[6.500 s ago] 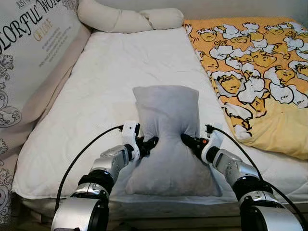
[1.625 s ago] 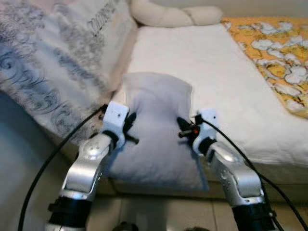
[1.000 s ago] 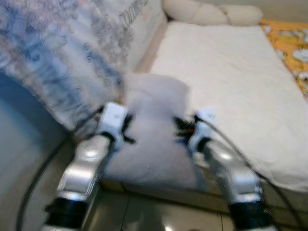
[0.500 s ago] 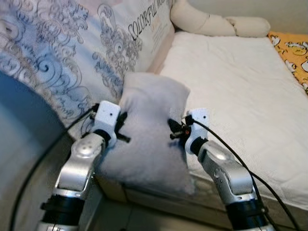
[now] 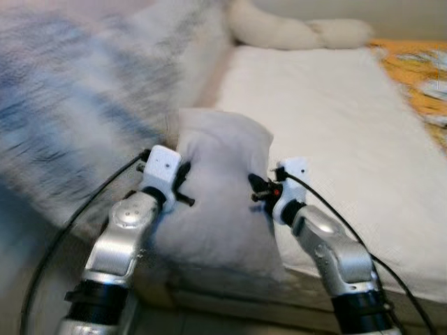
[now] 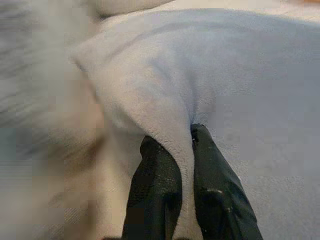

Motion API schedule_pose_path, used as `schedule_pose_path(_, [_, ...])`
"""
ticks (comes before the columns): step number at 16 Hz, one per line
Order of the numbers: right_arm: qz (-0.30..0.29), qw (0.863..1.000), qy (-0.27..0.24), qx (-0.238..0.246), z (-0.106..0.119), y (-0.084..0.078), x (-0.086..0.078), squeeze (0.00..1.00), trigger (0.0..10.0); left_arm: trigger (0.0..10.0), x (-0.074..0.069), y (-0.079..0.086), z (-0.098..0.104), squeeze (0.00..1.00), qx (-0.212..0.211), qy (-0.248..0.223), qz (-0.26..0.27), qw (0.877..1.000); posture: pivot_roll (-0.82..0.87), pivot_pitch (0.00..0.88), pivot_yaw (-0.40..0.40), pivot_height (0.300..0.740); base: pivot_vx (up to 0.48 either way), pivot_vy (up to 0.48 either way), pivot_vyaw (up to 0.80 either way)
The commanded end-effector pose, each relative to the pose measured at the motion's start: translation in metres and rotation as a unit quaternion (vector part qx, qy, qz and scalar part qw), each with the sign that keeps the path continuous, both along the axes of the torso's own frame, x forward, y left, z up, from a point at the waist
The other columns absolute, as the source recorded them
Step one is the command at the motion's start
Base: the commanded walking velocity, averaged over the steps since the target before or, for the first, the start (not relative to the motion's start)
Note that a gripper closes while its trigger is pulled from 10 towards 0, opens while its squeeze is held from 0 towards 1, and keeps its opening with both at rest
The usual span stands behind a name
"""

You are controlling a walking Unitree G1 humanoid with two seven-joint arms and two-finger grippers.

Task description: Clean up the room

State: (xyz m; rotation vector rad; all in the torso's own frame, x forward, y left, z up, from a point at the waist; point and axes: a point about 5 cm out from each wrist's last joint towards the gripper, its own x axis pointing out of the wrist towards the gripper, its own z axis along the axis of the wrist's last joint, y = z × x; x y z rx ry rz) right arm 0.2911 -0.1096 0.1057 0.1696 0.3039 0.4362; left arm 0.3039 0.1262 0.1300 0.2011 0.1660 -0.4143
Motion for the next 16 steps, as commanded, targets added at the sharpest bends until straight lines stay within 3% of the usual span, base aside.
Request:
schedule_pose_path(1, [0.005,1.000,-0.030,0.001,0.010,0.003,0.003,0.00,10.0,10.0,0.003,0.001,0.012,0.00,0.009,-0.028,-0.004,1.000,-0.06,0.000,0.017,0.740,0.304,0.000,0.00])
schedule_pose_path(7, [0.016,0.999,-0.031,-0.003,0.010,0.007,0.004,0.00,10.0,10.0,0.003,0.003,0.012,0.00,0.017,-0.032,-0.002,0.999,-0.06,0.000,0.018,0.740,0.301,0.000,0.00])
schedule_pose_path(11, [0.024,0.999,-0.033,0.017,0.012,0.012,0.006,0.00,10.0,10.0,0.007,0.017,0.020,0.00,0.030,-0.048,0.023,0.998,-0.04,0.000,0.017,0.740,0.301,0.000,0.00])
schedule_pose_path(16, [0.015,0.999,-0.036,0.016,0.013,0.007,0.008,0.00,10.0,10.0,0.011,0.018,0.024,0.00,0.033,-0.052,0.023,0.998,-0.05,0.000,0.033,0.740,0.300,0.000,0.00])
